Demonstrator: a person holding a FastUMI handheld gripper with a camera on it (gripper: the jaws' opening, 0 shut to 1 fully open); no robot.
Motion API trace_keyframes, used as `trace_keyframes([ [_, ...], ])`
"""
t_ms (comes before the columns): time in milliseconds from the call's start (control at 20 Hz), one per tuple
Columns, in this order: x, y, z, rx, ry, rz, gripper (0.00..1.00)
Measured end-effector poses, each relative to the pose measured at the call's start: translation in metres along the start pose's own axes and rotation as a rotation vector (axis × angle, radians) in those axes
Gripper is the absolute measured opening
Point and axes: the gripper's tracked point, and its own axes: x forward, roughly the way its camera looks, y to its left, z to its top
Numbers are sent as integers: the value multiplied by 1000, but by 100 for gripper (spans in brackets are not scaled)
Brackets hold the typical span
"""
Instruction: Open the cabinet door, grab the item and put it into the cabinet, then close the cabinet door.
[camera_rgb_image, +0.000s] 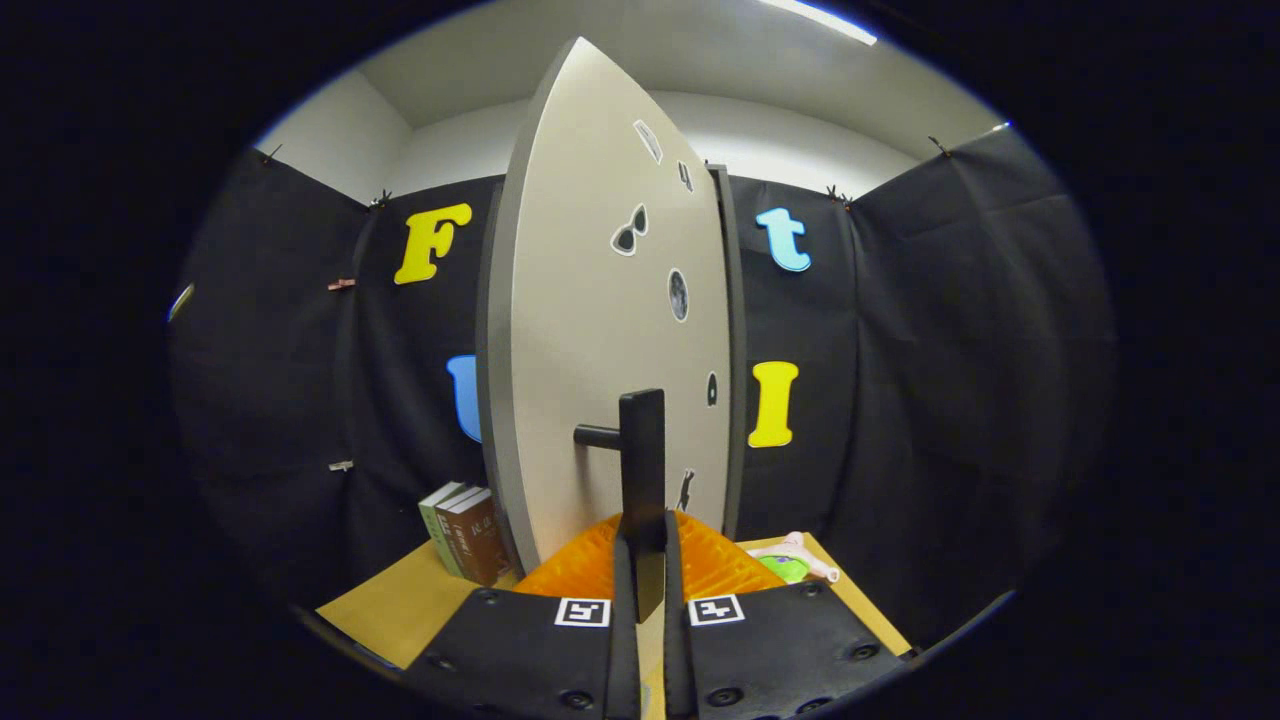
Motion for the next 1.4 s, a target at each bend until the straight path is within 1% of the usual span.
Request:
trace_keyframes([
  [200,-12,-34,8,5,-11,-57,13],
  [650,-42,-88,18,-58,-52,-165,13],
  [700,-48,-93,21,-68,-59,-182,14],
  [800,-59,-114,23,-79,-65,-246,16],
  [850,-65,-115,24,-70,-62,-245,22],
  [950,-75,-111,17,-56,-36,-233,50],
  [1050,-81,-104,6,-84,-9,-230,78],
  [1100,-83,-97,4,-86,-5,-220,86],
  [1150,-86,-87,6,-73,-4,-202,89],
  [1200,-88,-76,6,-57,1,-184,99],
  [1400,-79,-29,-2,-21,5,-108,98],
])
